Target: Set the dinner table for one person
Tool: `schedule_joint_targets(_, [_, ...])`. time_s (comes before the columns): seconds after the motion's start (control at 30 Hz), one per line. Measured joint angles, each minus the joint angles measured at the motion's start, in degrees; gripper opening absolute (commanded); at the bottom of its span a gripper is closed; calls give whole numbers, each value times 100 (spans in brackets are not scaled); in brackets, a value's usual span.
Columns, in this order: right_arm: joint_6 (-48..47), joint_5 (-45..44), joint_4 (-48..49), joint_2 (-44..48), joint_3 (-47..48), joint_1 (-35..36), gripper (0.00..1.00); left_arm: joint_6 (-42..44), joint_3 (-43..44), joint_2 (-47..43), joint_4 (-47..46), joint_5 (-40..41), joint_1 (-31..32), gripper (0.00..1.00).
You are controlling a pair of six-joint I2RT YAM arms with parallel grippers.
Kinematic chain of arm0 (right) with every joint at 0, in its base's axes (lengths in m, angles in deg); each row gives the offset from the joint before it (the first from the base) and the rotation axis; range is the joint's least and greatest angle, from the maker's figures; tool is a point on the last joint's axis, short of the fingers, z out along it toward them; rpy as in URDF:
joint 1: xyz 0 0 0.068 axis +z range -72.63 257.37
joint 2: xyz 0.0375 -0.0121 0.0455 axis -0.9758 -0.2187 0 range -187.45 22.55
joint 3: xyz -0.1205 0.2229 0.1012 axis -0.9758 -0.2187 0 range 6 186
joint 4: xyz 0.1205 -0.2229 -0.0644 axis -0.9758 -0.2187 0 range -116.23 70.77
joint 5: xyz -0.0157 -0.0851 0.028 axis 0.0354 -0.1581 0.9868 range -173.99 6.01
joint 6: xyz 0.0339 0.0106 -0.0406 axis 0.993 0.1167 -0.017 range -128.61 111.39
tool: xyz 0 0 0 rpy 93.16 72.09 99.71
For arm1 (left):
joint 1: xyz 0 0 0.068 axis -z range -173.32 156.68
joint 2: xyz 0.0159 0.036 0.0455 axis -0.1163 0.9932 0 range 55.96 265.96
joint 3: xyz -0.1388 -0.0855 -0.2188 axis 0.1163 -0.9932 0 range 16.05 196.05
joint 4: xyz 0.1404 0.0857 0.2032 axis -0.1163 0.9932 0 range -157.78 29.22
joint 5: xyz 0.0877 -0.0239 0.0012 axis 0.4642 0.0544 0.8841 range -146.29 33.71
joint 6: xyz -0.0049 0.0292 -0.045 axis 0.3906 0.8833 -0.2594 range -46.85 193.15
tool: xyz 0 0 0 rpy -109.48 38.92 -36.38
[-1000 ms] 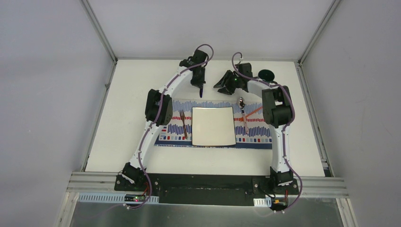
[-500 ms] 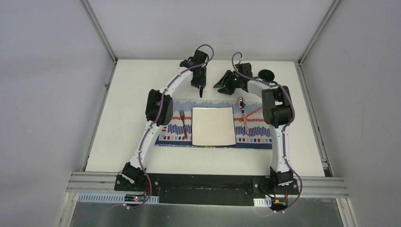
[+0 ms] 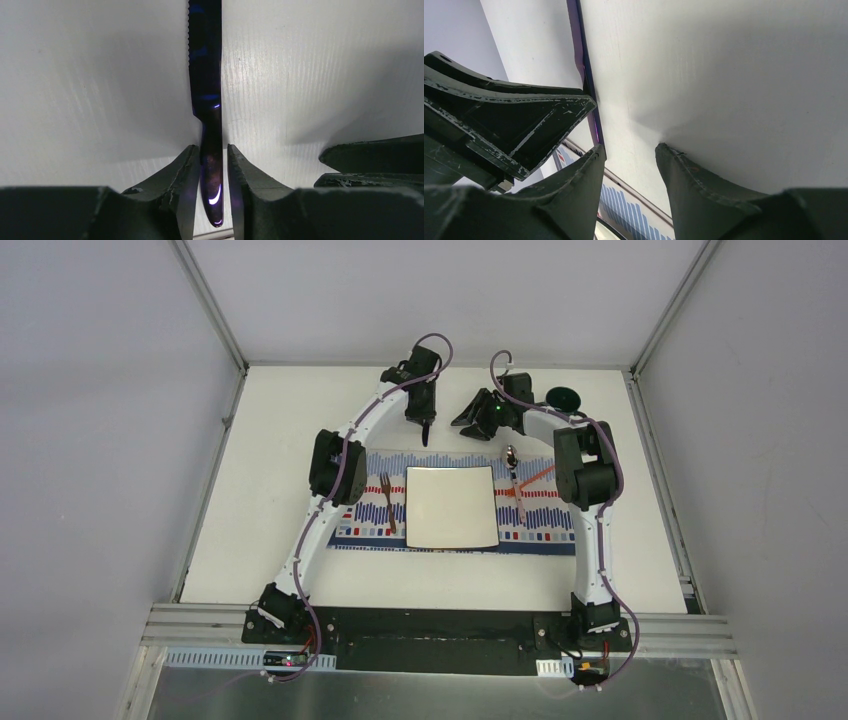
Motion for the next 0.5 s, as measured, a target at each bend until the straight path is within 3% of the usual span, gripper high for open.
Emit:
schedule_joint_targets(0.17, [2, 33, 2, 0, 0, 0, 51, -7, 39, 31, -35, -83, -17, 15])
schedule_joint_targets(0.27, [4, 37, 4, 0, 0, 0, 51, -17, 52, 37, -52, -138, -26, 3])
schedule_joint_targets(0.5, [37, 59, 57, -2, 0, 0, 51, -26, 96, 90, -146, -273, -26, 0])
